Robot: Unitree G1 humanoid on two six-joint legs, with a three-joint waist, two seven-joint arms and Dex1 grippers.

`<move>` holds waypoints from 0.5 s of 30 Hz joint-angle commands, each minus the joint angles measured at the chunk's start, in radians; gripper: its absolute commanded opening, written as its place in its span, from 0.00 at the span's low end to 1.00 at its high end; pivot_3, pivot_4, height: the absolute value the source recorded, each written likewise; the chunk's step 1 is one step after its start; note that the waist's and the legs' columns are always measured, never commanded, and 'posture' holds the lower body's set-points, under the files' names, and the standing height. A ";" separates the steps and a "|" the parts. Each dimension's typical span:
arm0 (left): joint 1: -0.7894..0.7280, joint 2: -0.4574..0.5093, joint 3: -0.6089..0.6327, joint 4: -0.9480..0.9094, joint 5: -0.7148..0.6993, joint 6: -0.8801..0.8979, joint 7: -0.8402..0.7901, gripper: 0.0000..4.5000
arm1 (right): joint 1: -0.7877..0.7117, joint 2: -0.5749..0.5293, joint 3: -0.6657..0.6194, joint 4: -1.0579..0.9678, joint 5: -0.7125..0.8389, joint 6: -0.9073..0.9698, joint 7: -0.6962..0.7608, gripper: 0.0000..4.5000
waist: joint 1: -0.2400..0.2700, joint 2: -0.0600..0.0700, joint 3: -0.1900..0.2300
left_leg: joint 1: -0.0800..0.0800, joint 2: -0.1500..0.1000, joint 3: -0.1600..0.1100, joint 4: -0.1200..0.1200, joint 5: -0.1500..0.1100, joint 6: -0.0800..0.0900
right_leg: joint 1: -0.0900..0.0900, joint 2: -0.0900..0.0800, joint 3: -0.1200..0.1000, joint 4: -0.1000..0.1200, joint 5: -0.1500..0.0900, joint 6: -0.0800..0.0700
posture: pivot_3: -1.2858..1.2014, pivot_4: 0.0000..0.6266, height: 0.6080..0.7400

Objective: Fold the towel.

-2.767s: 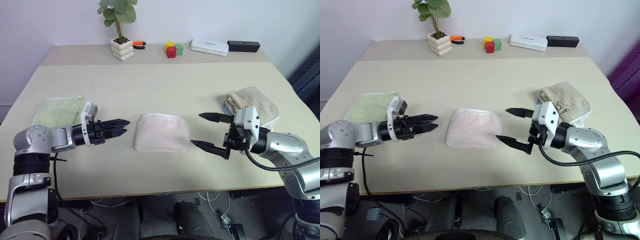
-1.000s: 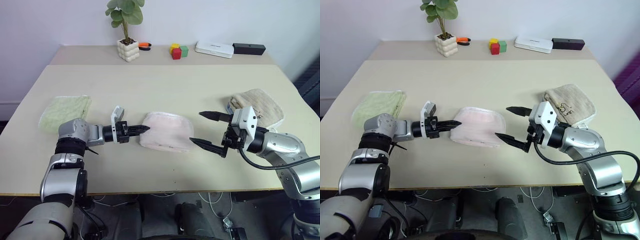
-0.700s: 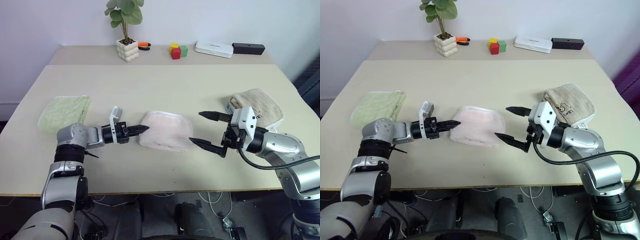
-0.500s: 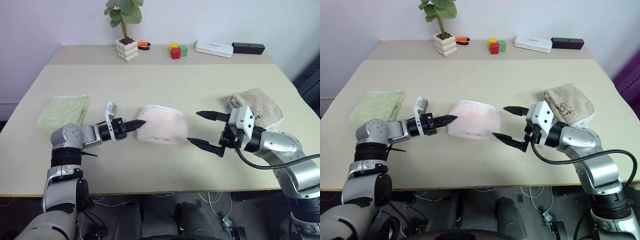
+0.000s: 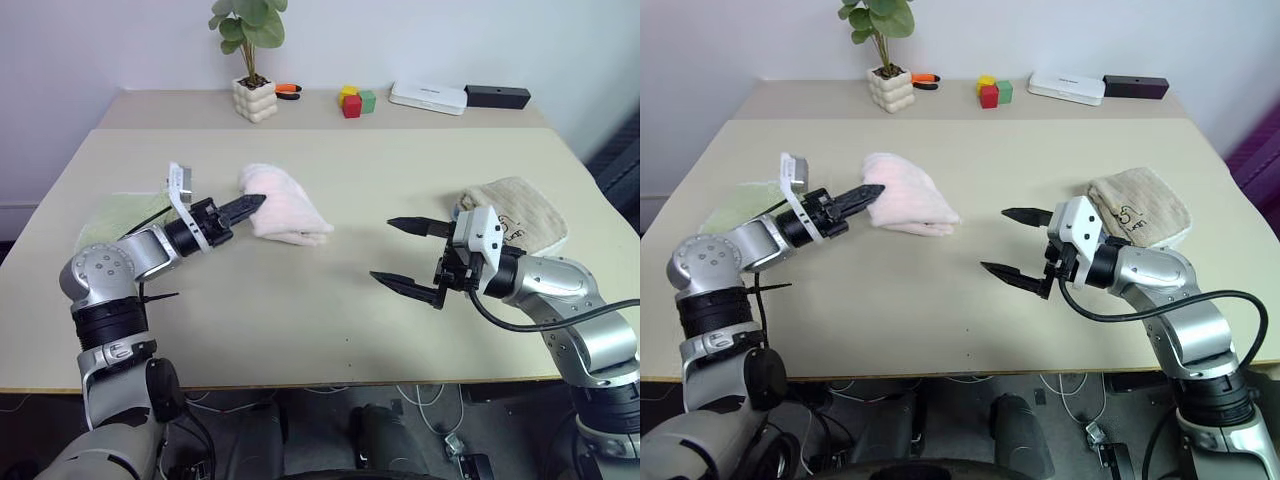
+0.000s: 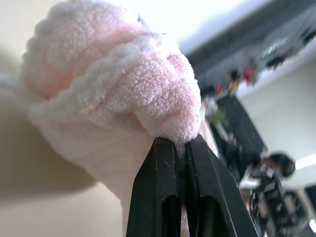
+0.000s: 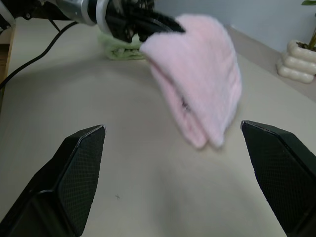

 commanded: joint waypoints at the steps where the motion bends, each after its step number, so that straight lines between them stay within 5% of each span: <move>1: 0.001 0.021 0.055 -0.041 -0.059 -0.022 0.034 0.00 | -0.022 0.007 -0.003 0.001 -0.002 -0.025 0.012 1.00 | 0.000 0.000 0.000 | 0.000 0.000 0.000 0.000 0.000 0.000 | 0.000 0.000 0.000 0.000 0.000 0.000 | 0.52 0.24 1.00; 15: -0.029 0.223 0.077 0.101 -0.060 -0.142 -0.024 0.00 | -0.050 0.011 0.010 0.030 -0.005 -0.031 0.037 1.00 | -0.001 -0.002 0.001 | 0.000 0.000 0.000 0.000 0.000 0.000 | 0.000 0.000 0.000 0.000 0.000 0.000 | 0.52 0.24 1.00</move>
